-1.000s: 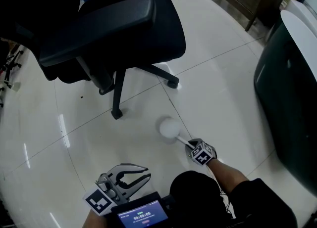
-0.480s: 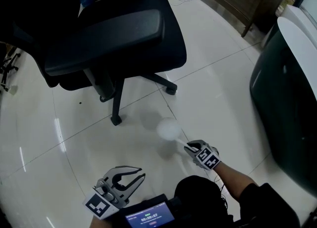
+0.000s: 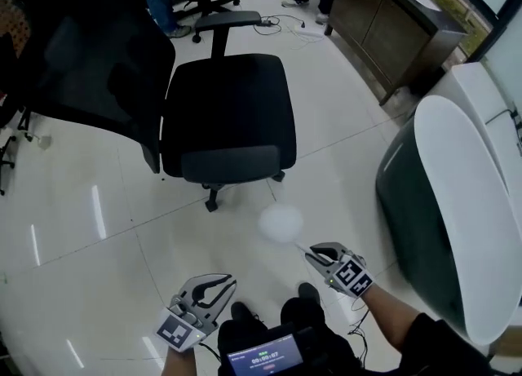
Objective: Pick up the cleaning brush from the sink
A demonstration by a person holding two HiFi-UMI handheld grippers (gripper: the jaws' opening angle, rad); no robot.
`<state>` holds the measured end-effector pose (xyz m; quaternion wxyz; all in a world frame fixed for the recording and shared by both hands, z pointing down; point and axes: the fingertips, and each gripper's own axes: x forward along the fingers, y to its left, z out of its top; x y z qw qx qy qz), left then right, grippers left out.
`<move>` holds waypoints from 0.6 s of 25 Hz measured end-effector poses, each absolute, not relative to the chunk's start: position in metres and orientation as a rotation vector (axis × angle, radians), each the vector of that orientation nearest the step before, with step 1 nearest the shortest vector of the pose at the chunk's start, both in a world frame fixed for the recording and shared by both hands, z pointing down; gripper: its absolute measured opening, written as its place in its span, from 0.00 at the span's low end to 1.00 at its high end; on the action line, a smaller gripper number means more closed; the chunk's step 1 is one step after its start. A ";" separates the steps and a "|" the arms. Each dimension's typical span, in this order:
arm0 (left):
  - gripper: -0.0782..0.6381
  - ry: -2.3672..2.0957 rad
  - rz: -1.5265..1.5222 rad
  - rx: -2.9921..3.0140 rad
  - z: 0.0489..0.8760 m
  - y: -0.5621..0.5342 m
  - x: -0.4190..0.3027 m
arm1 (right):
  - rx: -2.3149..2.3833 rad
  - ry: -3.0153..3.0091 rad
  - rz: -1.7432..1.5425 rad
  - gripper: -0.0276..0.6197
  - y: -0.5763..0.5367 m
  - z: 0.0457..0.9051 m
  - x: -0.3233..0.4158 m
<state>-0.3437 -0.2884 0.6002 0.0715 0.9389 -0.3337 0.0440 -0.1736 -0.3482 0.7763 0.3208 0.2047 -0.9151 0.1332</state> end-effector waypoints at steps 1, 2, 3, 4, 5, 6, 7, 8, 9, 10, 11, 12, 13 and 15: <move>0.18 -1.004 0.140 2.813 0.552 -0.281 -0.344 | 0.538 -2.416 0.346 0.13 -0.344 0.720 -0.174; 0.18 -1.005 0.140 2.804 0.501 -0.275 -0.344 | 0.540 -2.429 0.339 0.13 -0.341 0.662 -0.176; 0.18 -1.005 0.137 2.797 0.448 -0.270 -0.344 | 0.543 -2.444 0.331 0.13 -0.340 0.602 -0.179; 0.18 -1.005 0.137 2.794 0.394 -0.265 -0.343 | 0.546 -2.459 0.326 0.13 -0.339 0.541 -0.183; 0.18 -1.005 0.141 2.797 0.339 -0.260 -0.342 | 0.548 -2.475 0.325 0.13 -0.336 0.478 -0.187; 0.18 -1.006 0.148 2.806 0.288 -0.255 -0.340 | 0.550 -2.493 0.324 0.13 -0.334 0.418 -0.191; 0.18 -1.007 0.156 2.814 0.241 -0.249 -0.337 | 0.548 -2.515 0.318 0.13 -0.331 0.362 -0.194; 0.18 -1.009 0.161 2.821 0.199 -0.243 -0.332 | 0.544 -2.539 0.306 0.13 -0.328 0.310 -0.196; 0.18 -1.012 0.158 2.826 0.162 -0.235 -0.327 | 0.534 -2.564 0.295 0.13 -0.322 0.263 -0.198; 0.18 -1.013 0.151 2.828 0.131 -0.225 -0.321 | 0.521 -2.585 0.286 0.13 -0.313 0.222 -0.198; 0.18 -1.011 0.147 2.822 0.106 -0.211 -0.315 | 0.508 -2.603 0.279 0.13 -0.300 0.187 -0.197; 0.18 -1.010 0.145 2.814 0.087 -0.197 -0.309 | 0.500 -2.621 0.267 0.13 -0.288 0.159 -0.195; 0.18 -1.015 0.136 2.813 0.072 -0.185 -0.304 | 0.497 -2.640 0.248 0.13 -0.279 0.137 -0.193; 0.18 -1.041 0.092 2.835 0.046 -0.168 -0.298 | 0.507 -2.677 0.210 0.13 -0.268 0.104 -0.192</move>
